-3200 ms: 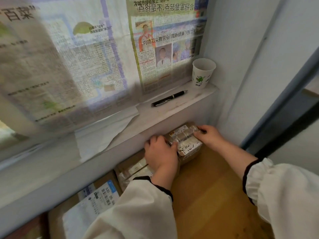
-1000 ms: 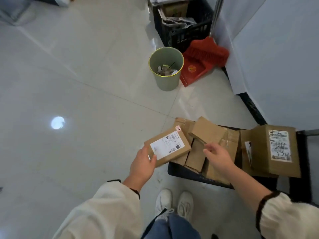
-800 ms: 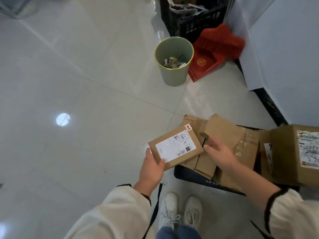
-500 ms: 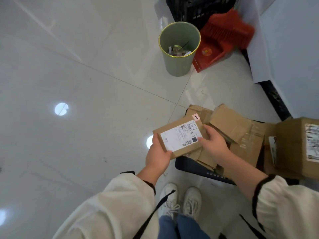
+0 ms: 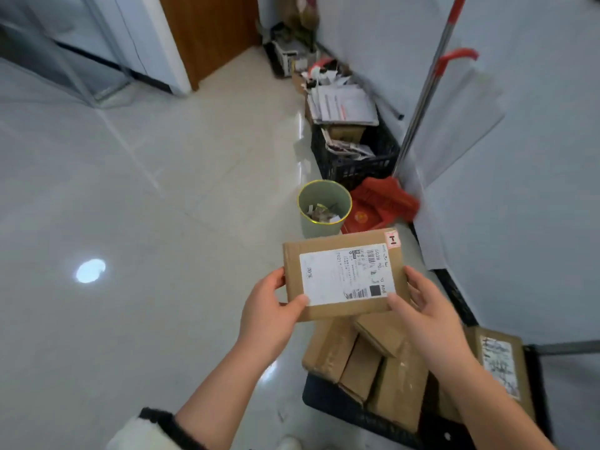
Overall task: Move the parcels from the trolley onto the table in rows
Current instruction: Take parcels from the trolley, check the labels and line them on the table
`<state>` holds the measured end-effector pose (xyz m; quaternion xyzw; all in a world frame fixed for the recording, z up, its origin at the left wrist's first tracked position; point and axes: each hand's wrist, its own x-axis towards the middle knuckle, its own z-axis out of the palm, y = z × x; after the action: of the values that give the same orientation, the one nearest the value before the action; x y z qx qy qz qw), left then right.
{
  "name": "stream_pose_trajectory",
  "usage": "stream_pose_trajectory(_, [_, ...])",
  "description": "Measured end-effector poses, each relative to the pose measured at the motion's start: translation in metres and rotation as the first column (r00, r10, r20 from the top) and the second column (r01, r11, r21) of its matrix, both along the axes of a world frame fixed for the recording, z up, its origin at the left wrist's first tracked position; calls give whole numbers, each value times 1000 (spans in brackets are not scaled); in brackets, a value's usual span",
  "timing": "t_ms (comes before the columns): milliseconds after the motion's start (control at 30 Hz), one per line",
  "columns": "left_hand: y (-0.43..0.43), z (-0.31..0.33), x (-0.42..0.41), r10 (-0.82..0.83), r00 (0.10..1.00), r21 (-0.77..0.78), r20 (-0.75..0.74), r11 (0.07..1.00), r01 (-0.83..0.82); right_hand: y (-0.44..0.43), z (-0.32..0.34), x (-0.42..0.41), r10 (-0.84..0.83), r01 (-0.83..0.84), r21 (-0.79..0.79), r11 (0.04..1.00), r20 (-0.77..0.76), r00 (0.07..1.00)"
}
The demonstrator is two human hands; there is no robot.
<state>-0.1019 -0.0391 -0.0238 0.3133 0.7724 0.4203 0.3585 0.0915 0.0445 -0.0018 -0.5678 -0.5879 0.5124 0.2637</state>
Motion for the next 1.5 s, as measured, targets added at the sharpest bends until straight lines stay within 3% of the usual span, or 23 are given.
stream_pose_trajectory(267, [-18,211,-10,-22,982,247,-189,967,69,-27,190,-5,-14,59,173,983,-253,967])
stream_pose_trajectory(500, [-50,335,-29,81,938,377,-336,924,55,-51,298,-22,85,55,341,938,-381,921])
stream_pose_trajectory(700, [-68,384,-35,154,912,449,-379,893,36,-64,344,-41,170,24,462,887,-374,912])
stream_pose_trajectory(967, [-55,394,-34,193,890,468,-412,884,25,-58,350,-42,184,51,481,875,-428,885])
stream_pose_trajectory(1067, [-44,396,-28,179,877,497,-445,865,76,-38,340,-37,124,107,394,913,-517,847])
stream_pose_trajectory(1133, [-36,402,-15,185,806,516,-562,840,167,-17,330,-33,63,133,286,949,-585,809])
stream_pose_trajectory(1233, [-22,416,15,285,513,497,-810,797,342,9,318,-31,-17,128,105,986,-702,712])
stream_pose_trajectory(1333, [-9,422,45,373,261,453,-890,783,426,17,308,-35,-27,52,8,999,-776,630])
stream_pose_trajectory(1433, [2,420,60,369,203,421,-907,806,417,17,299,-34,-19,-19,-35,999,-822,569])
stream_pose_trajectory(1500, [5,417,57,366,258,444,-894,800,404,17,298,-29,-27,-2,-35,999,-804,594])
